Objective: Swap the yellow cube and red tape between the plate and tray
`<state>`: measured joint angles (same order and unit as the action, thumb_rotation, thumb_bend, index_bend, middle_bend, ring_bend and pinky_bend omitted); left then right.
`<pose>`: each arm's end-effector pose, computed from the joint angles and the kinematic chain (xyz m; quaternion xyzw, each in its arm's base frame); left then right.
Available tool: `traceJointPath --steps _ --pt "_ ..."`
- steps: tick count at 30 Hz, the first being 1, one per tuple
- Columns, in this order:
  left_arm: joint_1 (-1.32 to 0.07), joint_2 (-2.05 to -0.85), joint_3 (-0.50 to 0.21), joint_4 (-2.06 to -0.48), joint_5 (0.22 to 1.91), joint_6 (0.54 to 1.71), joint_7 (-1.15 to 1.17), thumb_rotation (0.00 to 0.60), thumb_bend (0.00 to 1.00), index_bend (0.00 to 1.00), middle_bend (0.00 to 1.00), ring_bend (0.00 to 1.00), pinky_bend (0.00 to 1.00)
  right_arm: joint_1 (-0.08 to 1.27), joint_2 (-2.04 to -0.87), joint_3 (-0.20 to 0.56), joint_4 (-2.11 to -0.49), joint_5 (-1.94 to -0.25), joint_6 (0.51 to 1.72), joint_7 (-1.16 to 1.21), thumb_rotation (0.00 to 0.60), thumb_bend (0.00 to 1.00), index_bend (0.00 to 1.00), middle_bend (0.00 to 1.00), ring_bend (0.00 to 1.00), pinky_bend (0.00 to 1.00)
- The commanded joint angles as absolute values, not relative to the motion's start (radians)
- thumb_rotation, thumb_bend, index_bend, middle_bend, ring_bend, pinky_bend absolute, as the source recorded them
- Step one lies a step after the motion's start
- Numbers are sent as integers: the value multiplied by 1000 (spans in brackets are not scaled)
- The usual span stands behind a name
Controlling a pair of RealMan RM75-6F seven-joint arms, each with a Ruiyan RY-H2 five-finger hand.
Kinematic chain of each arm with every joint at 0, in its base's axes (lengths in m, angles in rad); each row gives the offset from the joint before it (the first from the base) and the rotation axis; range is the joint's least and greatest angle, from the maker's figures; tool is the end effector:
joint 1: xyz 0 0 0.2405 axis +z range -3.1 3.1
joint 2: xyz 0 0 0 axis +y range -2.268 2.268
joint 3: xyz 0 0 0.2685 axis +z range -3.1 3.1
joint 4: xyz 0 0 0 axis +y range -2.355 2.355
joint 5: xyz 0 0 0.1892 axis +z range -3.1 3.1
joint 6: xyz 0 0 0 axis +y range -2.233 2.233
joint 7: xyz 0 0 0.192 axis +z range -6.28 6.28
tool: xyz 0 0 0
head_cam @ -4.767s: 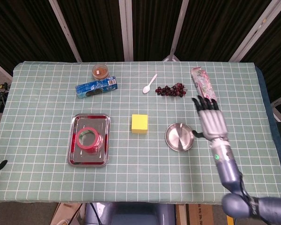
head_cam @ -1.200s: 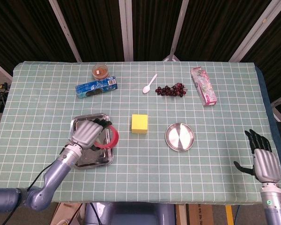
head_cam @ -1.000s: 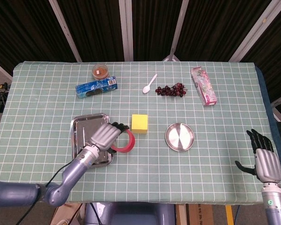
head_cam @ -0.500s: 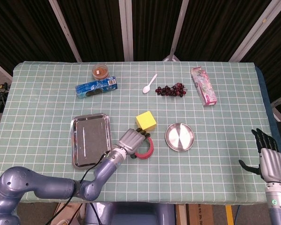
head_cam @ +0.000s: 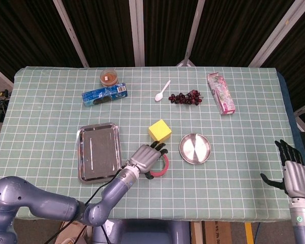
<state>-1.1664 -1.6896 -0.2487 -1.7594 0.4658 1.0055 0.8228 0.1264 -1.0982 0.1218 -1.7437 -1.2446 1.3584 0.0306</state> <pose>0.0102 0.3520 -0.0861 -0.8177 -0.3798 -0.3045 0.3073 -0.3250 -0.2482 0.1818 0.5092 -0.4942 0.3875 0.5885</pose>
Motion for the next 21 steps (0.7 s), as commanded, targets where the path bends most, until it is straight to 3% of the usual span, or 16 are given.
traceJointPath --steps 1,6,12,21 --pt "-1157 -1662 -273 -1788 501 1035 787 600 0 181 52 25 282 125 -1100 125 -1745 -1242 1361 27 600 224 59 0 24 0" --pt "-1185 -1676 -283 -1708 581 1050 792 600 0 178 38 0 184 124 -1105 130 -1742 -1228 1360 17 600 224 59 0 24 0" --pt "-1249 -1669 -303 -1621 505 1016 860 600 0 169 10 0 104 125 -1112 141 -1733 -1194 1353 1 600 224 59 0 24 0" --pt "-1312 -1705 -310 -1401 436 897 849 600 0 159 5 0 67 122 -1117 150 -1744 -1159 1356 -35 600 224 59 0 24 0"
